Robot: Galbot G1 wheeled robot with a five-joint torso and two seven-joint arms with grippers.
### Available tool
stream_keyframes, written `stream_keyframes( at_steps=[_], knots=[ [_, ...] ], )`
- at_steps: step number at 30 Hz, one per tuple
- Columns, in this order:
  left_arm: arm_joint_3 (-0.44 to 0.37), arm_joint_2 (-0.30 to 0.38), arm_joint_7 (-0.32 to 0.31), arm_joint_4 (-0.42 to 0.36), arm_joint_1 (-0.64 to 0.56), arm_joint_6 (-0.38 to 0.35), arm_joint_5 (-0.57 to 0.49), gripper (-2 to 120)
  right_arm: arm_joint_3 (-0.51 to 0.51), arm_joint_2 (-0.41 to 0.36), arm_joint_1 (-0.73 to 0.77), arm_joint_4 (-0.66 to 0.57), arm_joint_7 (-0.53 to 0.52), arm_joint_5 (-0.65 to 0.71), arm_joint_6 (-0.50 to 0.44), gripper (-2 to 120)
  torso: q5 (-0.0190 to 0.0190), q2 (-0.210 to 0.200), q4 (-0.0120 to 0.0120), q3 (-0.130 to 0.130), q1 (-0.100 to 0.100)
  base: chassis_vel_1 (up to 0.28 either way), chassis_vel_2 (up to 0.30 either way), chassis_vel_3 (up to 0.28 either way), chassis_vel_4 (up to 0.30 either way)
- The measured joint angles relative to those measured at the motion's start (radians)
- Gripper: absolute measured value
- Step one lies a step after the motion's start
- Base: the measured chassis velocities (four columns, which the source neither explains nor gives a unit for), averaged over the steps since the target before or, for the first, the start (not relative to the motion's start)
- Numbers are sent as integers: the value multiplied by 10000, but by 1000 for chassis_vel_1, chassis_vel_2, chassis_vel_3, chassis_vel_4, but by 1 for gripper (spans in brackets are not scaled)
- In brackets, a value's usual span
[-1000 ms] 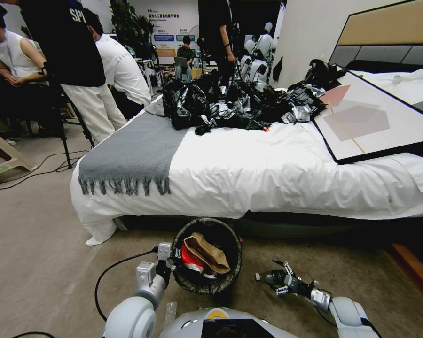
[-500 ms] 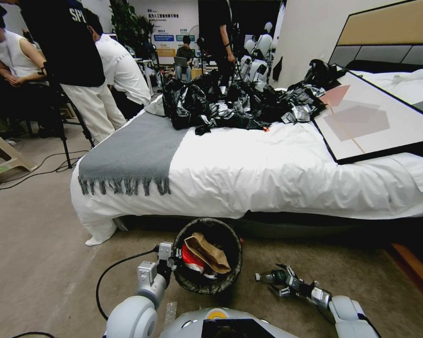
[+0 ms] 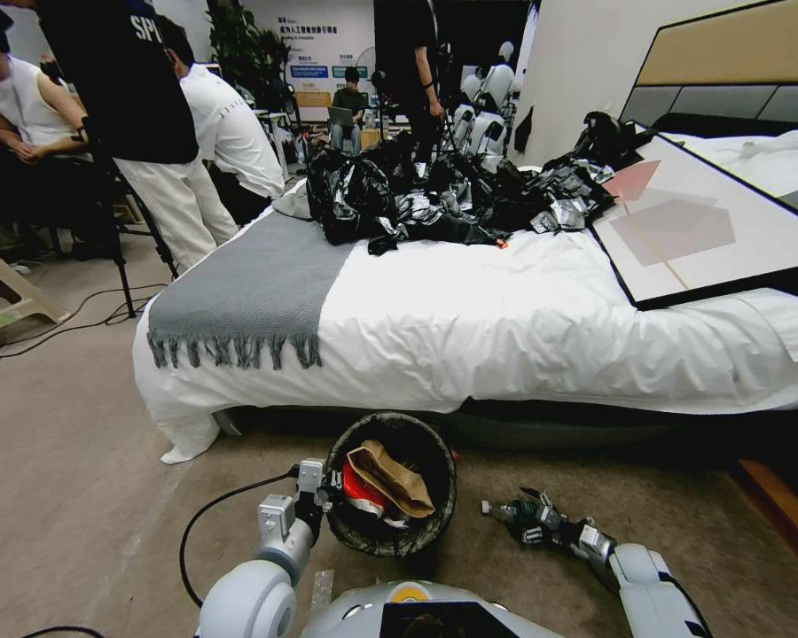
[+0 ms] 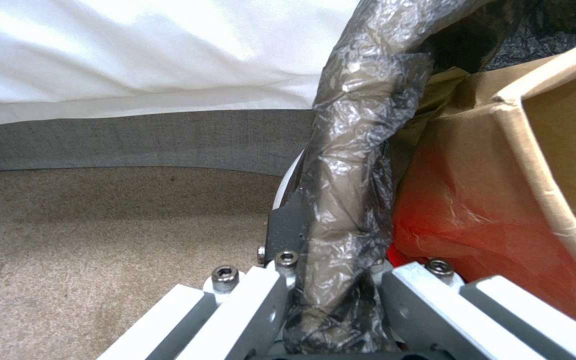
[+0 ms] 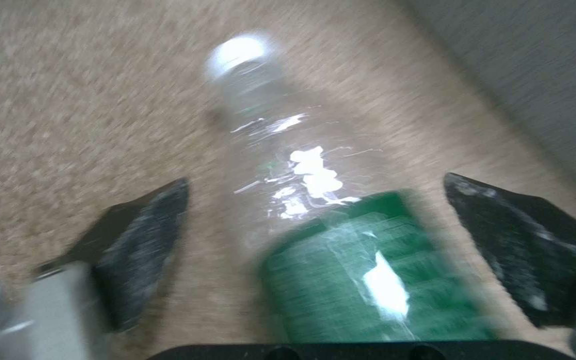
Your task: Pick up the trash bin, then pick up the garbage from the floor and place it into the trash bin.
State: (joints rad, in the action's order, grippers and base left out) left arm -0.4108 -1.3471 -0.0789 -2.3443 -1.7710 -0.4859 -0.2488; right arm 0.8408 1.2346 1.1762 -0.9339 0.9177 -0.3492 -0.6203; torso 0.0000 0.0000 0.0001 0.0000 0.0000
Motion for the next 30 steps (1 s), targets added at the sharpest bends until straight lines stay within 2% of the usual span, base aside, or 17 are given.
stream_keyframes(
  at_steps=[2, 3, 5, 6, 9, 19, 28, 30],
  knots=[
    [-1, -3, -1, -4, -3, 1, 0, 0, -7, 7, -8, 17, -8, -16, 6, 91, 0, 0, 0, 0, 0, 0, 0, 0, 0],
    [-7, -8, -2, -13, -17, 3, 3, 0, -36, 41, -37, 104, -39, -85, 33, 83, -1, 0, 0, 0, 0, 0, 0, 0, 0],
    [-19, -11, -2, -29, -42, 11, 6, 0, -71, 91, -51, 204, -62, -131, 72, 75, 0, 0, -1, 0, 0, 0, 0, 0, 0],
    [-19, -11, -2, -29, -42, 11, 6, 0, -71, 91, -51, 204, -62, -131, 72, 75, 0, 0, -1, 0, 0, 0, 0, 0, 0],
    [-57, 9, -4, -41, -37, 17, 9, 0, -101, 180, -30, 268, -66, -75, 136, 58, -3, 0, -1, 0, 0, 0, 0, 0, 0],
    [-53, 28, -8, -41, -3, 17, -16, 0, 52, 144, 93, 316, 43, 89, 120, 35, 0, 1, 2, -1, -1, 0, 0, 0, 0],
    [-16, 40, -8, -58, 37, 8, -47, 0, 104, 91, 210, 251, 4, 316, 73, 33, 2, 0, -1, 0, -1, 0, 0, 0, 0],
    [-7, 43, -8, -38, 26, 8, -46, 0, -46, 91, 363, 43, -207, 853, 10, 33, 3, 0, -5, 0, 0, 0, 0, 0, 0]
  ],
)
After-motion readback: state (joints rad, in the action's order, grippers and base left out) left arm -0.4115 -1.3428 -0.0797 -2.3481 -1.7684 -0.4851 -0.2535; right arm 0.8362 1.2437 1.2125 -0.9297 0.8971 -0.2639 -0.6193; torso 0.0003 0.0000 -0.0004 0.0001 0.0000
